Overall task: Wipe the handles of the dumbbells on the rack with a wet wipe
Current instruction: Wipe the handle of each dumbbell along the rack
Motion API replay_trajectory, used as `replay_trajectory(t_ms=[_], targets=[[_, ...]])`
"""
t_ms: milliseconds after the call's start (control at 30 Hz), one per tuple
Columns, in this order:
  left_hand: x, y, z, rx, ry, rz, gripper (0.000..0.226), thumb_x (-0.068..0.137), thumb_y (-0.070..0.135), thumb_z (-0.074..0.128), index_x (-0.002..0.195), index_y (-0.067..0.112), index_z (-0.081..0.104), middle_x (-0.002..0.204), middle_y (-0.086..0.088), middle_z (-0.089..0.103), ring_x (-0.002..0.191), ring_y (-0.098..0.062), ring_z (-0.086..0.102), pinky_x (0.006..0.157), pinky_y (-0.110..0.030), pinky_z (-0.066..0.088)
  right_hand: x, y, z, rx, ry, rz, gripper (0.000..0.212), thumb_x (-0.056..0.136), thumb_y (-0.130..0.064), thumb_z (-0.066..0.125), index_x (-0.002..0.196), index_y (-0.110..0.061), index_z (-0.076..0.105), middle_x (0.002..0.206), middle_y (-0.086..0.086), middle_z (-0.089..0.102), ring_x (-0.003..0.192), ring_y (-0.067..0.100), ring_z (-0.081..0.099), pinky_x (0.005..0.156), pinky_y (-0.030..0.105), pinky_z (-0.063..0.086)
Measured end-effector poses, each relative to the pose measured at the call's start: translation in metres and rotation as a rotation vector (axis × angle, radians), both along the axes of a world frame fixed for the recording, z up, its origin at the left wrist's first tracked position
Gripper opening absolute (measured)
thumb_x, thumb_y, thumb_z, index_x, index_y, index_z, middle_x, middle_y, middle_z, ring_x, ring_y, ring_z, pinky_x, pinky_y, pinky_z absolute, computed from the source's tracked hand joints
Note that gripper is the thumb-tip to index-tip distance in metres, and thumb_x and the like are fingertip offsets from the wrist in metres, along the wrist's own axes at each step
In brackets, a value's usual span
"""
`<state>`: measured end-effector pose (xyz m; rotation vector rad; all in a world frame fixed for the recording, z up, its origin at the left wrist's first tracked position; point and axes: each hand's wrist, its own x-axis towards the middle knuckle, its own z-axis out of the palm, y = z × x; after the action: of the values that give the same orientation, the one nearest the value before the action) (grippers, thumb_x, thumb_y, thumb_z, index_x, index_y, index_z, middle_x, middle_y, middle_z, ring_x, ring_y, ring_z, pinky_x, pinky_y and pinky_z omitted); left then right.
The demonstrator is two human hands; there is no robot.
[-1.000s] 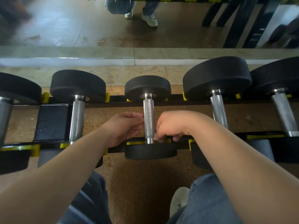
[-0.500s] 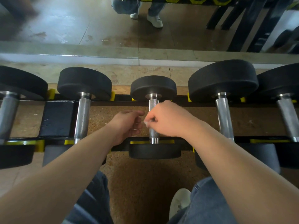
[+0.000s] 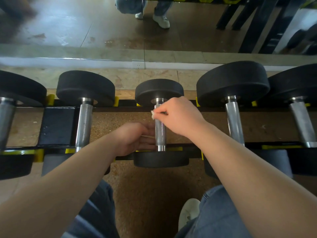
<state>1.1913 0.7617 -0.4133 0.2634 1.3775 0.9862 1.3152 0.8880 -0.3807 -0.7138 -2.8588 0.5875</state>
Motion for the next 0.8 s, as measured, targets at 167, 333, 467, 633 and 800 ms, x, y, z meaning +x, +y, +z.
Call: replay_trajectory(t_ms=[167, 333, 467, 633, 800], targets=[[-0.005, -0.003, 0.002, 0.091, -0.058, 0.130, 0.039, 0.102, -0.004, 0.037, 0.133, 0.005, 0.060, 0.118, -0.018, 0.075, 0.110, -0.030, 0.073, 0.094, -0.043, 0.056, 0.005, -0.005, 0.008, -0.218, -0.271, 0.200, 0.020, 0.098, -0.038, 0.065, 0.114, -0.034, 0.077, 0.100, -0.016, 0.074, 0.084, -0.004, 0.065, 0.081, 0.023, 0.052], [-0.005, -0.001, 0.002, 0.120, -0.063, 0.139, 0.039, 0.100, -0.004, 0.042, 0.133, 0.006, 0.059, 0.120, -0.015, 0.075, 0.113, -0.027, 0.072, 0.098, -0.039, 0.054, 0.019, 0.010, 0.023, -0.381, -0.290, 0.091, 0.022, 0.094, -0.037, 0.069, 0.115, -0.032, 0.075, 0.093, -0.026, 0.064, 0.088, -0.008, 0.060, 0.081, 0.019, 0.048], [-0.003, -0.001, 0.003, 0.103, -0.057, 0.114, 0.038, 0.099, -0.003, 0.045, 0.132, 0.009, 0.060, 0.119, -0.014, 0.075, 0.111, -0.026, 0.073, 0.096, -0.040, 0.055, 0.012, 0.017, 0.013, -0.359, 0.109, -0.231, 0.025, 0.098, -0.032, 0.066, 0.122, -0.028, 0.073, 0.119, -0.014, 0.071, 0.105, -0.003, 0.060, 0.083, 0.012, 0.040], [-0.001, -0.002, 0.007, 0.058, -0.017, 0.010, 0.035, 0.102, 0.002, 0.046, 0.132, 0.012, 0.062, 0.123, -0.015, 0.074, 0.118, -0.031, 0.069, 0.108, -0.047, 0.050, 0.016, -0.001, 0.011, -0.305, -0.114, -0.030, 0.009, 0.092, -0.032, 0.073, 0.100, -0.030, 0.078, 0.098, -0.017, 0.071, 0.088, -0.004, 0.063, 0.080, 0.021, 0.052], [-0.001, -0.002, 0.005, 0.045, -0.022, 0.025, 0.035, 0.102, 0.002, 0.050, 0.133, 0.010, 0.060, 0.121, -0.017, 0.074, 0.113, -0.031, 0.072, 0.100, -0.046, 0.055, 0.025, -0.010, 0.012, -0.432, -0.266, 0.017, 0.008, 0.092, -0.033, 0.073, 0.099, -0.035, 0.069, 0.094, -0.020, 0.062, 0.088, -0.005, 0.059, 0.073, 0.019, 0.043]])
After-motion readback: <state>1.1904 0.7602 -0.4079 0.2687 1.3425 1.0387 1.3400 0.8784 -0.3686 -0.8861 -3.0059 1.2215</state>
